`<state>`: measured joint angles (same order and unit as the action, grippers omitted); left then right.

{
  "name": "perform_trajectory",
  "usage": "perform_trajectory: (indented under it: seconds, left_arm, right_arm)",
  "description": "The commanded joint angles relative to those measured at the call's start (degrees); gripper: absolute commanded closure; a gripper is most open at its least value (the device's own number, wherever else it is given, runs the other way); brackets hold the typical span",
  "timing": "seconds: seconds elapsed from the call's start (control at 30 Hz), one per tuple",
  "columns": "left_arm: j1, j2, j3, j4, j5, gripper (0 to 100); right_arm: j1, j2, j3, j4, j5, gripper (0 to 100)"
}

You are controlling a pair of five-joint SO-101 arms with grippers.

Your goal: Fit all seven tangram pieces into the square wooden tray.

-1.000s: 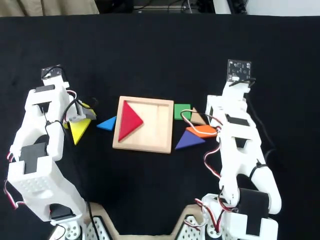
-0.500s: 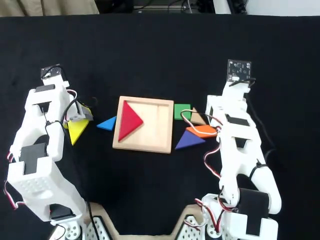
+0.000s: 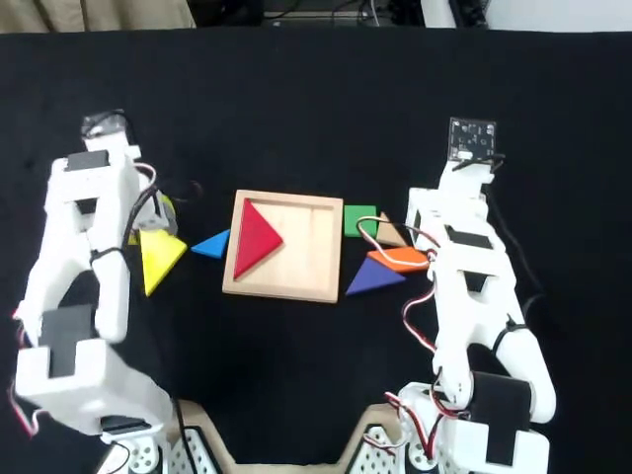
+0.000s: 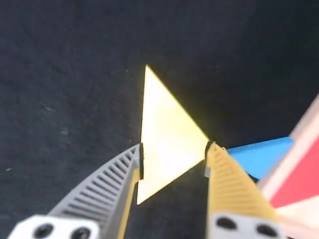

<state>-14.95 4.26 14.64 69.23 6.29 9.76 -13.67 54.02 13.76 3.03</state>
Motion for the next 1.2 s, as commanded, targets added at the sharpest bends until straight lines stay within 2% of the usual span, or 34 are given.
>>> perform_trajectory:
  seconds: [0.0,0.17,0.4,0.67,0.87,1.03,1.17]
  left_arm:
    - [2.42,-8.44,1.01,0.26,-0.26,79]
    - [6.29,-17.32,6.20,0.26,-0.44,79]
    - [12.26,-28.84,14.02,0.26,-10.37,79]
    - [13.05,-35.52,16.66,0.26,-11.08,79]
    - [5.32,-30.77,19.30,-0.97,-9.14,77]
    - [0.75,-20.84,19.03,-3.78,-7.12,62]
    - [0.57,-14.07,19.03,-6.51,-9.76,61]
  right_arm:
    - [-0.97,0.31,-0.92,-1.32,0.53,98.6]
    - [-0.97,0.31,-0.92,-1.32,0.53,98.6]
    - [-0.88,0.31,-0.92,-1.32,0.53,98.6]
    - [-0.88,0.31,-0.92,-1.32,0.53,98.6]
    - [-0.88,0.31,-0.92,-1.32,0.53,98.6]
    - [-0.88,0.31,-0.84,-1.32,0.53,98.6]
    - [-0.88,0.31,-0.84,-1.32,0.53,98.6]
